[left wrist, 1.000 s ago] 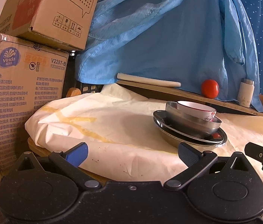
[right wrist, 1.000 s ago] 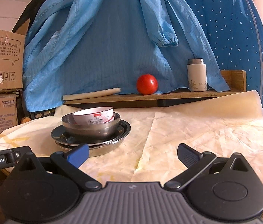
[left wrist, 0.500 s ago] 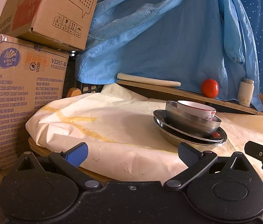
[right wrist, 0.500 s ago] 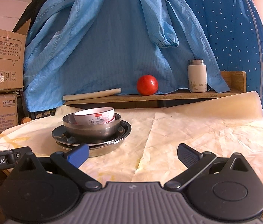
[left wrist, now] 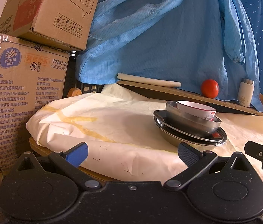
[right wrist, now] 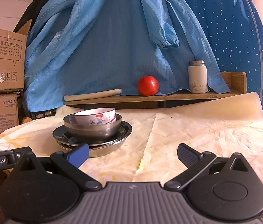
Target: Organize plates and bowls
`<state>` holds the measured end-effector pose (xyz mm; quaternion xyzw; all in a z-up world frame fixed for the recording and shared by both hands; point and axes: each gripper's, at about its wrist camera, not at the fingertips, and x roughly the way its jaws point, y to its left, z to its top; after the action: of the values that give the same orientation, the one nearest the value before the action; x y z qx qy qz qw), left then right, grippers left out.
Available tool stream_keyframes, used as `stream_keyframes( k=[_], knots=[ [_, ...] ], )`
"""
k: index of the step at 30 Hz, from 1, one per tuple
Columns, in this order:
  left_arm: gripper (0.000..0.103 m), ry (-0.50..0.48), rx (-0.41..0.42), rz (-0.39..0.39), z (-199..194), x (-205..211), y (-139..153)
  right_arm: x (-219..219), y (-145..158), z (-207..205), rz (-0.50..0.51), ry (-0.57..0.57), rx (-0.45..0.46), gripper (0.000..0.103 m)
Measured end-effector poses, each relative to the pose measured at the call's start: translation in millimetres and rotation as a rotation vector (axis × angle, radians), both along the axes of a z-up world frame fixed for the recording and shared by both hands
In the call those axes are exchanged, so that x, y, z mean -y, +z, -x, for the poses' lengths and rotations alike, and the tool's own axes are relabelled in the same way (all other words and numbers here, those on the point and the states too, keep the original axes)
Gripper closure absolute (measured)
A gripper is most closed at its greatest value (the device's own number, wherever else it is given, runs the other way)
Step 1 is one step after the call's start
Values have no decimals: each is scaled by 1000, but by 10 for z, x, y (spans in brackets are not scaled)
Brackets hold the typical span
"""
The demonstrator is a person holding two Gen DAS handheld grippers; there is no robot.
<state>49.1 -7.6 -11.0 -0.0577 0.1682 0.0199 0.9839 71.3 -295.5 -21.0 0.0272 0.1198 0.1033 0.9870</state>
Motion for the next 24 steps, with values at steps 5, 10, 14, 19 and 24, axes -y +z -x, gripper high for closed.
stream_keyframes(
  k=[5, 10, 14, 19, 24],
  knots=[
    [1, 0, -1, 0, 0, -1, 0, -2, 2, 4, 0, 0, 0, 0],
    [1, 0, -3, 0, 2, -2, -4, -18, 7, 3, 8, 2, -5, 0],
    [1, -1, -3, 0, -1, 0, -5, -13, 6, 4, 7, 3, -4, 0],
    [1, 0, -2, 0, 2, 1, -5, -15, 8, 1, 9, 5, -6, 0],
    [1, 0, -3, -1, 2, 3, -4, -15, 8, -5, 12, 9, -6, 0]
  ],
)
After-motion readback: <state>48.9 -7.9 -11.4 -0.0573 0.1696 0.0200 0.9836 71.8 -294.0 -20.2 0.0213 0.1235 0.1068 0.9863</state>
